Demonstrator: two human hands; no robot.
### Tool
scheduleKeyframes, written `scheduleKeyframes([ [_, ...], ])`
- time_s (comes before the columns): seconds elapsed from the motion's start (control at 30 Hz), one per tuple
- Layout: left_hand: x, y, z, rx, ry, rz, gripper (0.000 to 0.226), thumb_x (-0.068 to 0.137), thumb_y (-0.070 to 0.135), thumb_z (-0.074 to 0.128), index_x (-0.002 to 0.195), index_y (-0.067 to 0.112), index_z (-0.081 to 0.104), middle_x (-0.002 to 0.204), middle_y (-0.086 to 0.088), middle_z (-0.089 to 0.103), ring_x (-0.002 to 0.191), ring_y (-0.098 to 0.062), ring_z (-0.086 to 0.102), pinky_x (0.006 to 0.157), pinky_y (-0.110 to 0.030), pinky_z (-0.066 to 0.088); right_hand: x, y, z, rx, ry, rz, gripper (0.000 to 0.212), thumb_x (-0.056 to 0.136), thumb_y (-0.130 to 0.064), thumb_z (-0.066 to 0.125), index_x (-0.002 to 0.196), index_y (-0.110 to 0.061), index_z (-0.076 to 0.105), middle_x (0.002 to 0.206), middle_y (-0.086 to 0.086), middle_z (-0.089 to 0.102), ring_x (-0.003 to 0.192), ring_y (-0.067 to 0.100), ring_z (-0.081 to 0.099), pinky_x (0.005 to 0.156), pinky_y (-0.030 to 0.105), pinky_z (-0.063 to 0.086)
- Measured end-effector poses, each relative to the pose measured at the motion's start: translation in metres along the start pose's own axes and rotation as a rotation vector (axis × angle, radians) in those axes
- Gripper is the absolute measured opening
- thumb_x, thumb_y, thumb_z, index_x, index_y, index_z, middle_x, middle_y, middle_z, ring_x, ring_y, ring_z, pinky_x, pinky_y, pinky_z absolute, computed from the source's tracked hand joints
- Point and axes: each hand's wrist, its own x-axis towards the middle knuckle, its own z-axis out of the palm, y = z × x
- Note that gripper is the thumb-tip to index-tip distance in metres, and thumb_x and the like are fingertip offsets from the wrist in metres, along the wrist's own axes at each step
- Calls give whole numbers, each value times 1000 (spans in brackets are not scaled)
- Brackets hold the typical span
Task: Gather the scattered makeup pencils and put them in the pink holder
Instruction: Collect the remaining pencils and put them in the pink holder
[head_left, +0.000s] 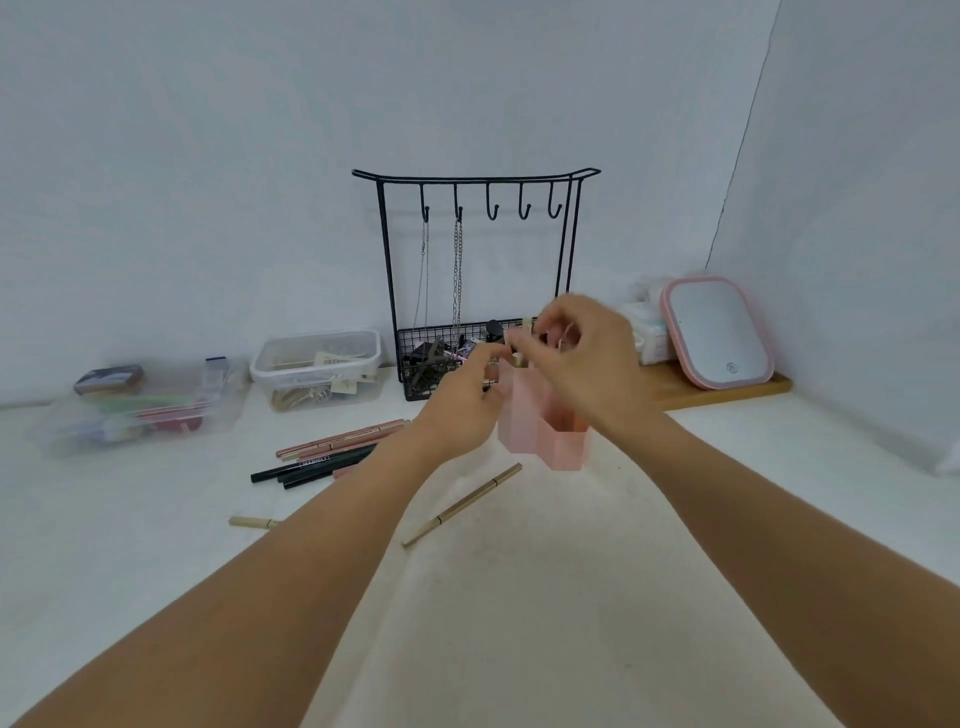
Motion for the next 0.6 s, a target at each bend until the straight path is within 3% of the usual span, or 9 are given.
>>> scheduleKeyframes([
  [0.1,-8,-7,-8,-27,-13,-21,52,104,11,48,151,30,37,131,-3,59,109,-24,61,84,-26,47,-25,15,6,-127,-235,-89,5,82,-20,74,85,-17,71,83,-3,60,73,8,52,67,27,45],
  [0.17,-17,-12,-14,-50,31,-50,50,104,15,51,150,31,39,133,-5,57,101,-21,65,85,-35,51,-28,17,12,-140,-235,-88,8,83,-12,70,89,-14,74,86,1,62,77,13,57,72,34,50],
  [0.27,-37,-21,-29,-70,100,-100,40,104,15,53,143,22,46,128,-4,57,91,-12,63,82,-38,59,-33,2,18,-184,-173,-79,10,87,-16,66,93,-16,74,90,-1,66,81,14,60,76,35,53],
  [0.33,-51,-31,-42,-110,186,-126,28,104,10,51,132,16,53,123,-7,58,86,-17,62,75,-28,61,-42,-13,28,-172,-259,-133,8,89,-18,66,94,-18,72,90,-4,65,80,13,60,74,35,53],
  [0.4,-64,-47,-54,-55,311,-137,19,104,9,49,119,19,57,115,-6,63,89,-18,67,69,-12,51,-53,-28,47,-153,-461,-185,12,91,-23,65,101,-22,70,94,-6,67,84,13,61,76,37,54],
  [0.47,-75,-63,-66,30,399,-155,16,102,12,52,112,22,60,108,-1,67,92,-12,67,69,-6,43,-58,-35,71,-189,-627,-177,23,92,-25,64,115,-25,68,108,-6,67,98,14,61,87,37,53],
  [0.53,-87,-77,-77,98,439,-167,16,101,12,55,113,18,64,108,0,69,92,-11,65,74,-8,43,-55,-39,93,-196,-681,-105,34,95,-22,62,128,-24,61,129,-3,62,118,17,56,101,35,47],
  [0.6,-99,-90,-84,166,452,-171,21,99,9,56,117,15,65,111,-1,69,100,-16,64,86,-21,45,-50,-38,110,-186,-720,-39,46,97,-19,58,142,-22,50,146,-1,52,135,18,46,113,34,37],
])
